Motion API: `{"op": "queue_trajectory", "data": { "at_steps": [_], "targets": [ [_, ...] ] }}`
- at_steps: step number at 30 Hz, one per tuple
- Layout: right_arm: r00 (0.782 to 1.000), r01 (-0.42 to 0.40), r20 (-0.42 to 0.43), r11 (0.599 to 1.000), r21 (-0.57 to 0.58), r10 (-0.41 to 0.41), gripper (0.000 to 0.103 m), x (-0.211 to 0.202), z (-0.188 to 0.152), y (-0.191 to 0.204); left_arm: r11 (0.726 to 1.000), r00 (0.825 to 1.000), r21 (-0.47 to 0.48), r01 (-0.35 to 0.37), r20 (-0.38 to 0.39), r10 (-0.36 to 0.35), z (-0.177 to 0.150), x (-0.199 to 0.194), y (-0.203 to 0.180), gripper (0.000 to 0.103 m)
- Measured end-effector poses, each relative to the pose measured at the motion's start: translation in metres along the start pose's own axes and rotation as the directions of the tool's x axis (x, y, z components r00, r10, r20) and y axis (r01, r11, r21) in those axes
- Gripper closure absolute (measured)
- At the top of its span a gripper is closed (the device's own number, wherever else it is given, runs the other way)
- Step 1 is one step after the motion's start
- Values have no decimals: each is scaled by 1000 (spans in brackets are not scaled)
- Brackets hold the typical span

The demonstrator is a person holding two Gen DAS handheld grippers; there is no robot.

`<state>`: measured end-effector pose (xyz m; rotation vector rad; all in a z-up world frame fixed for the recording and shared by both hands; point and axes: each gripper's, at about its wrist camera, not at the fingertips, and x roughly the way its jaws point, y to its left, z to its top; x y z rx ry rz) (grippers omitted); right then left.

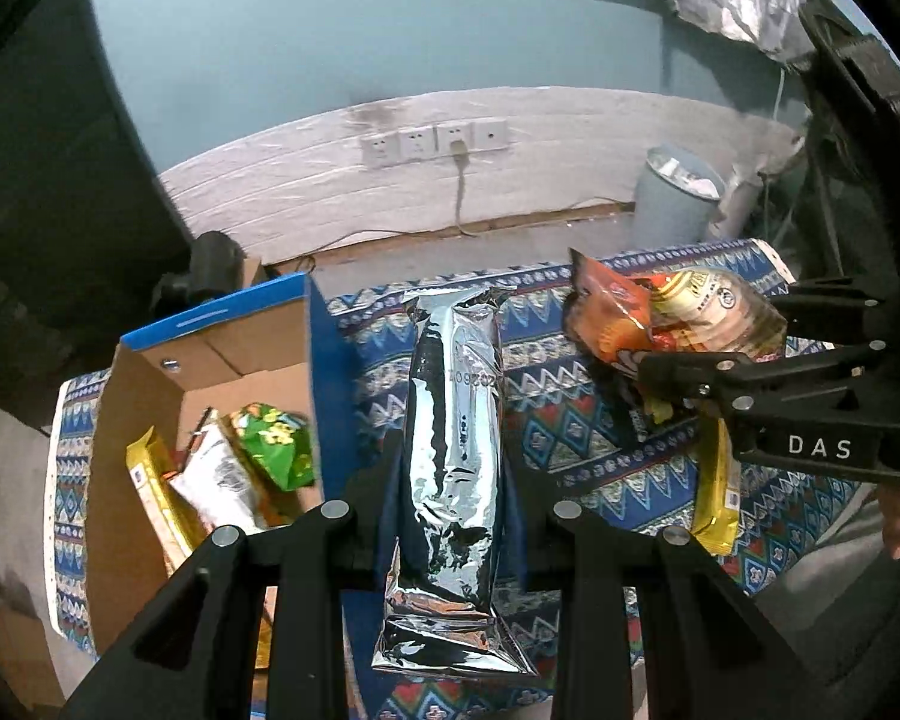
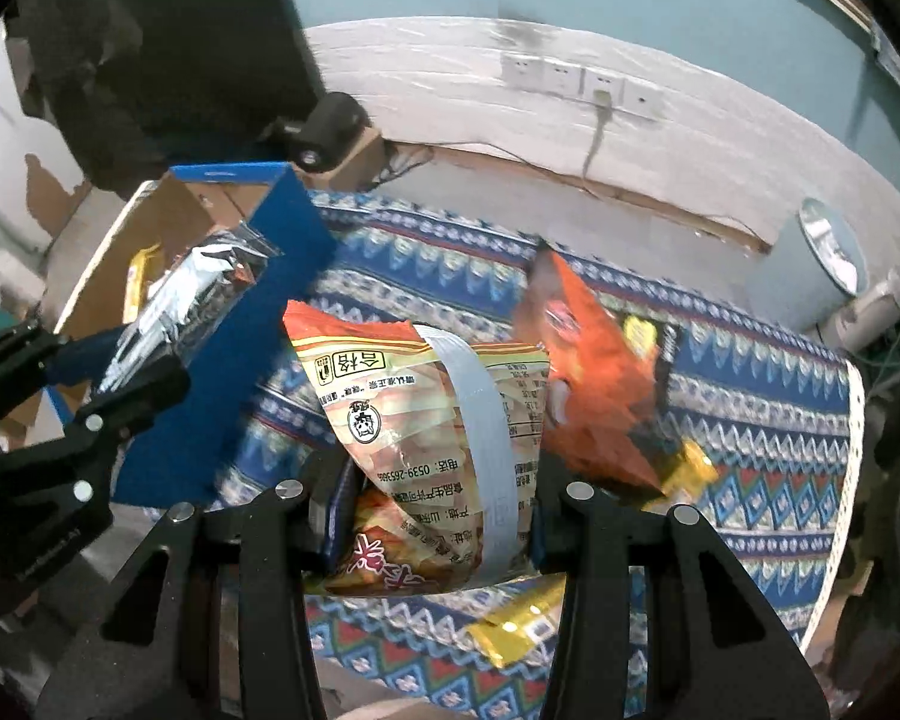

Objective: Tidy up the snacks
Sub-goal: 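Carry the tan cracker bag and silver bar over the cardboard box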

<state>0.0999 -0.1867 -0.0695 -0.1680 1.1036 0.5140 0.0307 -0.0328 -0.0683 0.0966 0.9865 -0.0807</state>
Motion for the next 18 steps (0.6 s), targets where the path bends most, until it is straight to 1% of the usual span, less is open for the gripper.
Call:
{"op": "queue_trajectory", "data": {
  "at_steps": [10, 18],
  "targets": [
    [999, -47, 8, 996, -77, 47, 60, 7, 33, 51, 996, 999, -84, -31, 14, 33, -3, -6, 48, 74],
    [997, -77, 3, 988, -137, 78, 60, 15, 56, 94, 984, 998, -168, -58, 16, 62, -10, -9, 95, 74]
  ]
}}
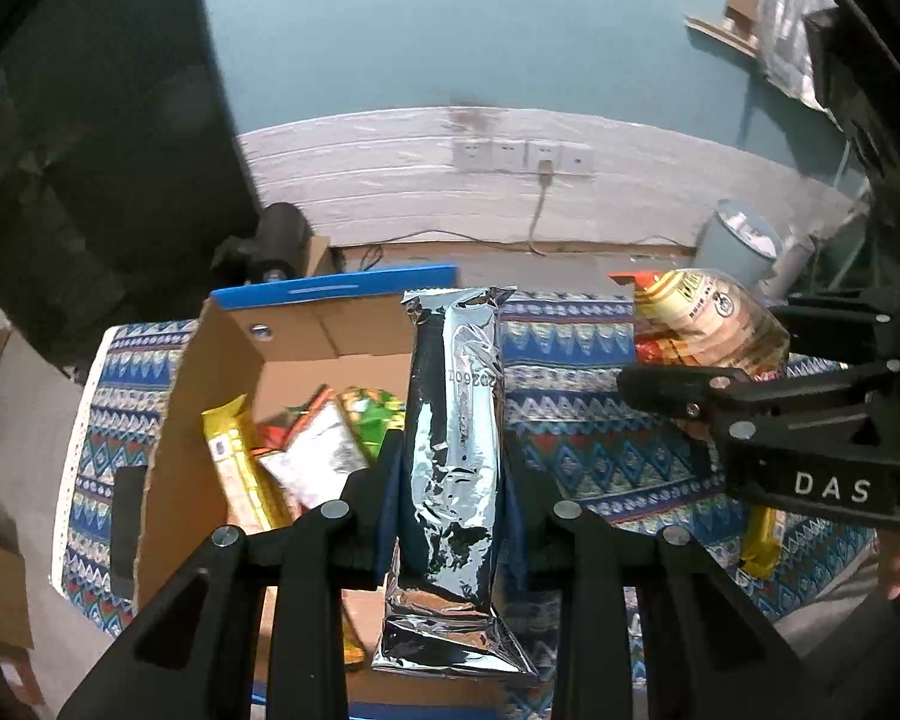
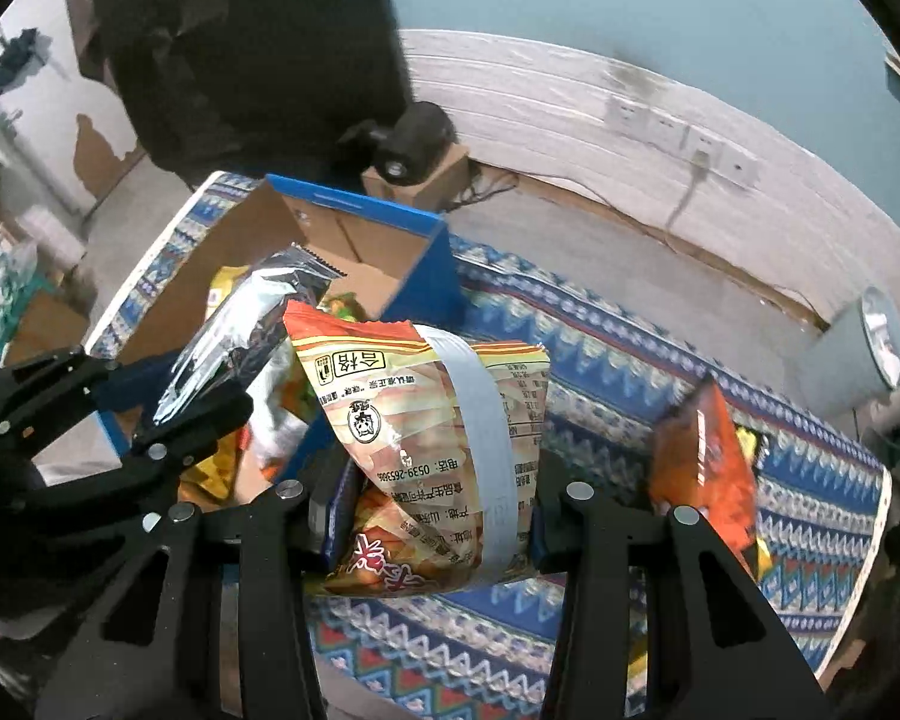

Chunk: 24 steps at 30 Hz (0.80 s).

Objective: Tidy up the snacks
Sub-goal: 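Carry the tan cracker bag and silver bar over the cardboard box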

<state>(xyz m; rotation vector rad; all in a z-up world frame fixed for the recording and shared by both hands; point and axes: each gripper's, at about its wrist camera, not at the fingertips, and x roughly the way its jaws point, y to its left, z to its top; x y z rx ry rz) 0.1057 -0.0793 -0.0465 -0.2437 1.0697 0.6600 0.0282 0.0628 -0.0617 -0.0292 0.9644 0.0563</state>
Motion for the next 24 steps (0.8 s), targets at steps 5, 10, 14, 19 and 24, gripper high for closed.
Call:
{"op": "queue_trajectory", "data": {
  "at_steps": [5, 10, 14, 19, 24],
  "targets": [
    [1000, -15, -9, 999, -31, 14, 60, 11, 14, 19, 998, 1000, -52, -21, -4, 21, 0, 2, 29, 74],
    [999, -29, -17, 997, -67, 28, 60, 23, 27, 42, 994, 999, -102, -49, -14, 48, -4, 5, 60, 74],
    [998, -53, -30, 995, -89, 50, 60, 36, 37, 60, 988, 998, -140, -67, -25, 64, -8, 9, 82, 74],
    [995, -92, -58, 989, -113, 86, 60, 56, 44, 81, 979, 995, -182, -88, -59, 78, -18, 20, 104, 74],
    [989, -125, -98, 984, -124, 113, 60, 78, 44, 97, 972, 992, -206, -111, -76, 97, -23, 25, 118, 74]
  ]
}}
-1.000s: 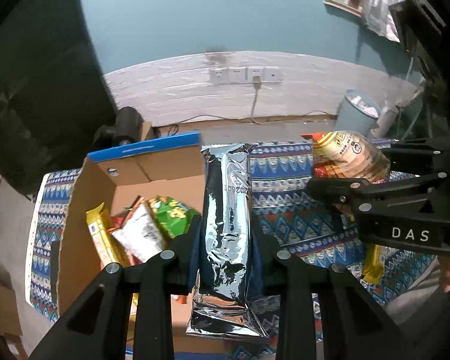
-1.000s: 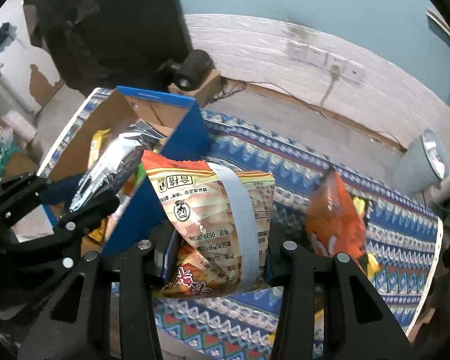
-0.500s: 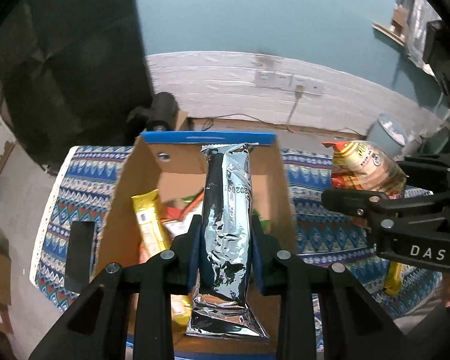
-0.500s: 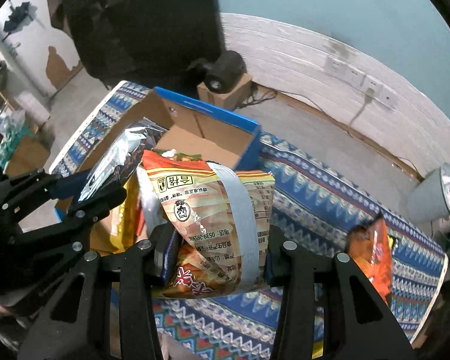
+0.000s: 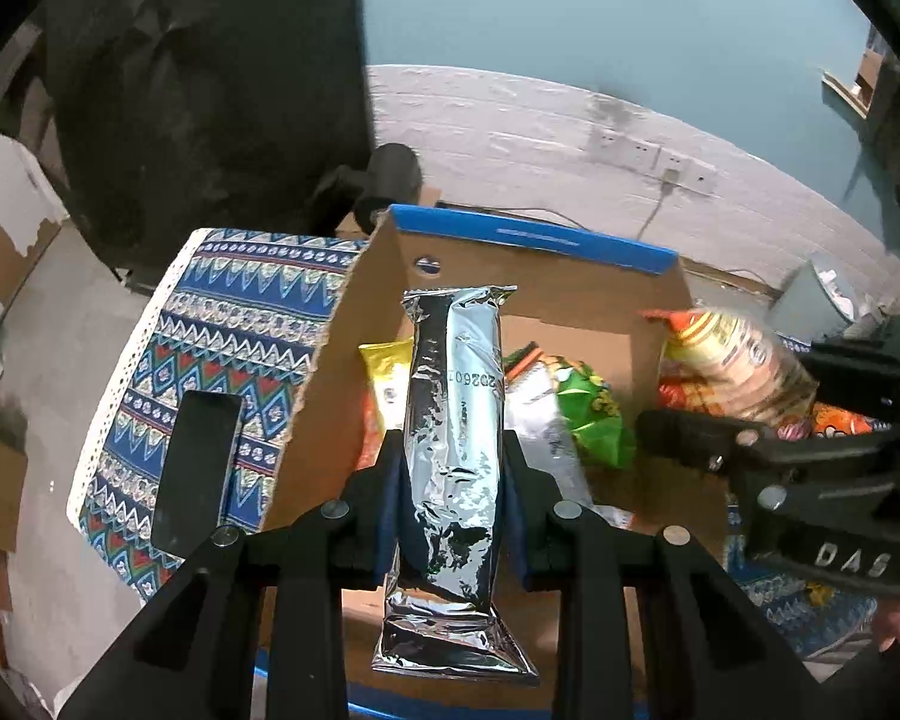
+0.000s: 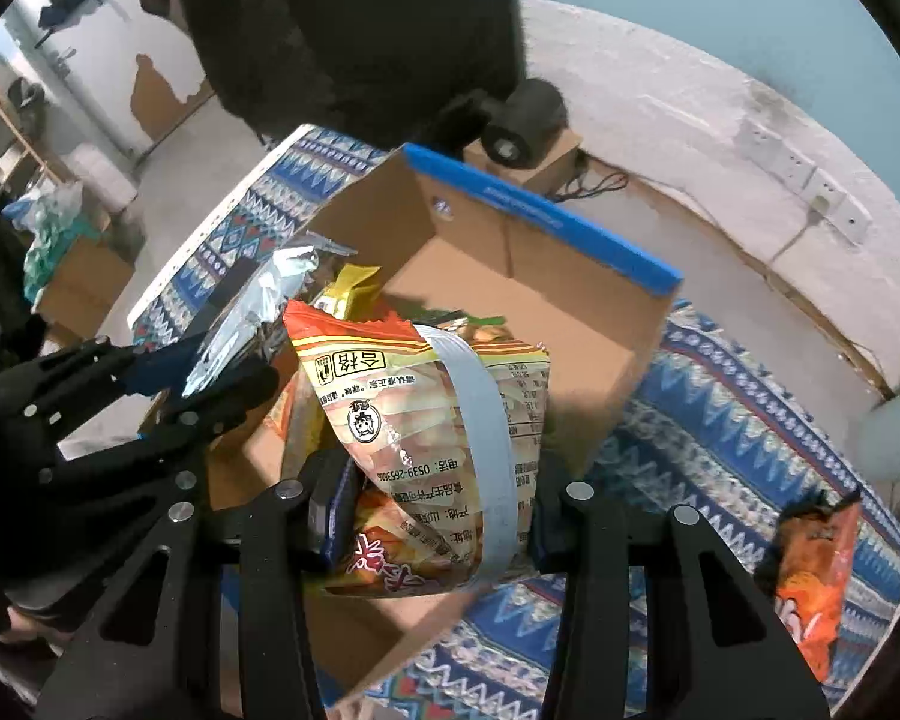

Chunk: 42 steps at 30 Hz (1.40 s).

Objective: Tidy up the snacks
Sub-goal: 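Open both tools to drop the cracker bag and silver bar into the box, then move both tools back to the orange chip bag and yellow bars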

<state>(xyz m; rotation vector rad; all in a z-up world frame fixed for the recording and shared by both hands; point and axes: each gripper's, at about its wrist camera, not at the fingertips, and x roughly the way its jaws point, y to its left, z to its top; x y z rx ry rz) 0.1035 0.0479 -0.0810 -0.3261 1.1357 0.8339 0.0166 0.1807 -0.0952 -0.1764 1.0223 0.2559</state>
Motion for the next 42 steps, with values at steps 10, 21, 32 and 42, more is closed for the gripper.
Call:
{"op": "queue_trajectory", "data": {
  "at_steps": [10, 21, 32, 42],
  "targets": [
    [999, -35, -29, 999, 3, 35, 55, 20, -1, 6, 998, 999, -61, -9, -49, 6, -5, 10, 17, 62],
    [999, -3, 33, 998, 61, 1, 31, -8, -6, -14, 999, 999, -46, -4, -38, 3, -3, 1, 2, 38],
    [996, 62, 49, 990, 126, -69, 30, -39, -35, -52, 998, 996, 21, 66, -58, -65, -4, -6, -42, 36],
    [987, 128, 68, 964, 233, -147, 29, -76, -75, -101, 986, 988, 101, 136, -93, -127, -13, -12, -92, 32]
  ]
}}
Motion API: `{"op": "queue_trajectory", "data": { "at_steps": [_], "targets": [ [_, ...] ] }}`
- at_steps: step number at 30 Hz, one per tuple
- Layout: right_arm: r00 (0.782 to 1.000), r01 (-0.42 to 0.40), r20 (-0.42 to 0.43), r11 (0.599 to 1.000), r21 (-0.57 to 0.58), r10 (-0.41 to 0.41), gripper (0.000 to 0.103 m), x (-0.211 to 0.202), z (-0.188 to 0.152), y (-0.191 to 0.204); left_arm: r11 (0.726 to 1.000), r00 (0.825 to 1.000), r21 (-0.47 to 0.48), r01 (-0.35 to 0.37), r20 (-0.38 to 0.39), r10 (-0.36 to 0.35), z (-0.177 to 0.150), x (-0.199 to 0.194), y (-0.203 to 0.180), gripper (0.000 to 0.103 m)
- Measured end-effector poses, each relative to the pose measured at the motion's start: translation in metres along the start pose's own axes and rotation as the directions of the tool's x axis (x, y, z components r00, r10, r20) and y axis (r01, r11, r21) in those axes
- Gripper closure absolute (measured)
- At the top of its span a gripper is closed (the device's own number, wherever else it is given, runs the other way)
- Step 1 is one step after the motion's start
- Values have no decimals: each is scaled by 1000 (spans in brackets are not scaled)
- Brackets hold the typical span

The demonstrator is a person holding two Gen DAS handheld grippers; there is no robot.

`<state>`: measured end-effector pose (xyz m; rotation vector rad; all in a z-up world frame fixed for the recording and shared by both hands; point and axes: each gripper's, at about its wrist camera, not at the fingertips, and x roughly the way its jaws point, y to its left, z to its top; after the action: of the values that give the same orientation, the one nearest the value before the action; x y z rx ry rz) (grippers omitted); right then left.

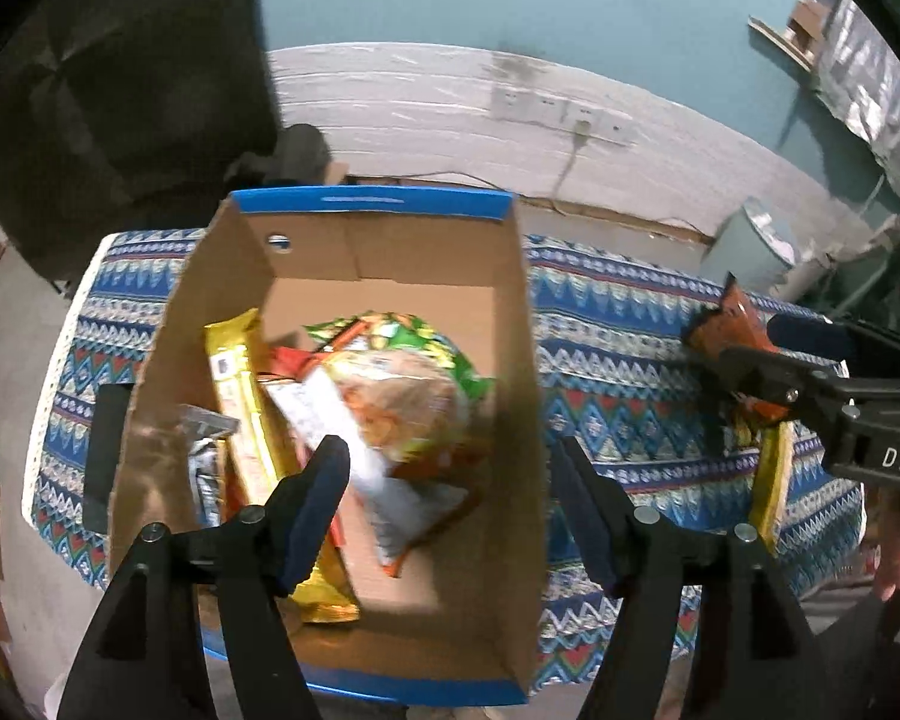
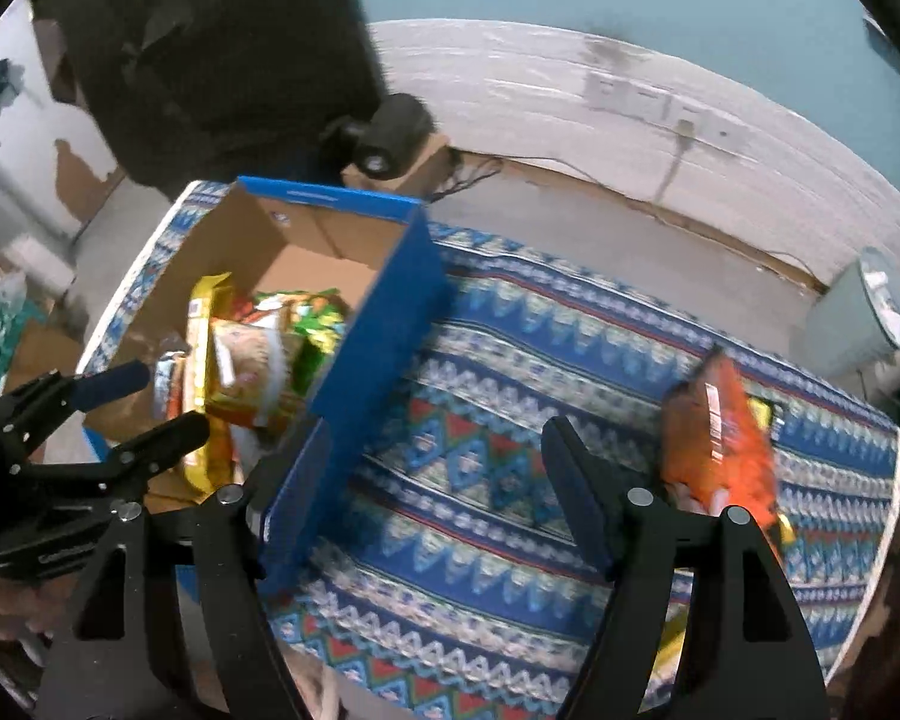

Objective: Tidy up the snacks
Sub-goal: 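Move both tools back to the orange chip bag and yellow bars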

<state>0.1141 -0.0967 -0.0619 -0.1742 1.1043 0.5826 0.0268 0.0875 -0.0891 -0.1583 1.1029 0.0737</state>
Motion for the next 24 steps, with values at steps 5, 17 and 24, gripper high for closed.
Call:
{"op": "queue_trajectory", "data": {
  "at_steps": [5, 17, 24],
  "targets": [
    [999, 41, -1, 999, 27, -41, 29, -12, -21, -24, 999, 999, 36, 24, -27, -23, -2, 6, -28, 27],
    [990, 137, -33, 974, 178, -134, 29, -34, -76, -107, 988, 994, 134, 73, -94, -60, -9, 27, -92, 23],
    [971, 227, -129, 945, 237, -201, 29, -15, -114, -149, 978, 987, 192, 78, -156, -48, -18, 49, -127, 23]
  ]
}}
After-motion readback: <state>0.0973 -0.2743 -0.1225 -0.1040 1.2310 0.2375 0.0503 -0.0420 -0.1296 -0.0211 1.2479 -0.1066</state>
